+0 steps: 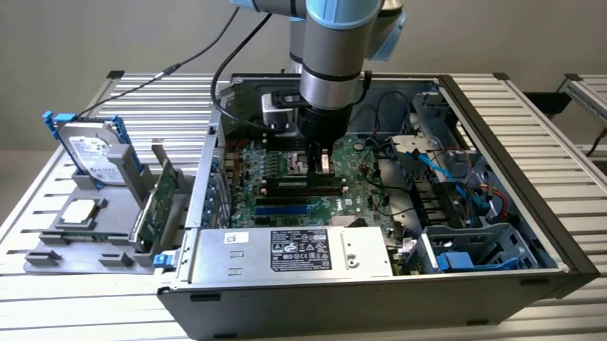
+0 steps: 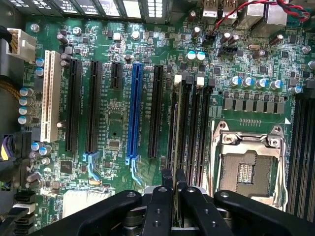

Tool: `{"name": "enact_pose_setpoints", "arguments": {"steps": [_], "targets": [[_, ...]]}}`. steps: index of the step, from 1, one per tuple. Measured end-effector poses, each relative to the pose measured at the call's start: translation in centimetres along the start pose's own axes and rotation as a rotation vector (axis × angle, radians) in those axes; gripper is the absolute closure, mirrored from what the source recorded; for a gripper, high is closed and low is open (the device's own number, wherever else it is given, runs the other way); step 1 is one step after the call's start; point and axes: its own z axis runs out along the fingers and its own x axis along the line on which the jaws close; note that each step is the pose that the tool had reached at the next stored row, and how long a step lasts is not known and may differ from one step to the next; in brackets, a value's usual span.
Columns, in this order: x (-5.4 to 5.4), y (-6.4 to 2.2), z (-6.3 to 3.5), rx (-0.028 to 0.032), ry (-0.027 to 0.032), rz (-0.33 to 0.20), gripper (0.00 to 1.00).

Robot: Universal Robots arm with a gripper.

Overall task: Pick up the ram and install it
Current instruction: 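Insert the ram into the slot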

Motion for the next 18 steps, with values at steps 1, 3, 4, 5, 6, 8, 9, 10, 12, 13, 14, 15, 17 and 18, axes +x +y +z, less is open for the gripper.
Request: {"name": "enact_pose_setpoints", "arguments": {"steps": [1, 3, 4, 5, 6, 8, 9, 10, 12, 13, 14, 15, 17, 18], "targets": [[0.0, 0.0, 0.0, 0.0004, 0.0, 0.0, 0.86], [0.0, 0.0, -0.01, 0.002, 0.0005, 0.0, 0.86], [0.0, 0.0, -0.01, 0.0032, 0.0008, 0.0, 0.86], [0.0, 0.0, -0.01, 0.0041, 0.0011, 0.0, 0.86], [0.0, 0.0, -0.01, 0.0049, 0.0015, 0.0, 0.86], [-0.02, 0.01, 0.0, 0.0069, 0.0062, 0.0, 0.86], [-0.02, 0.02, 0.02, 0.0075, 0.0091, 0.0, 0.86], [-0.02, 0.02, 0.04, 0.008, 0.0122, 0.0, 0.86], [-0.06, 0.01, 0.14, 0.009, 0.0156, 0.0, 0.86], [-0.07, 0.01, 0.16, 0.009, 0.0158, 0.0, 0.86], [-0.09, 0.01, 0.17, 0.0091, 0.0157, 0.0, 0.86], [-0.11, 0.01, 0.18, 0.0091, 0.0157, 0.0, 0.86], [-0.12, 0.02, 0.18, 0.0092, 0.0157, 0.0, 0.86], [-0.12, 0.02, 0.18, 0.0092, 0.0157, 0.0, 0.86]]}}
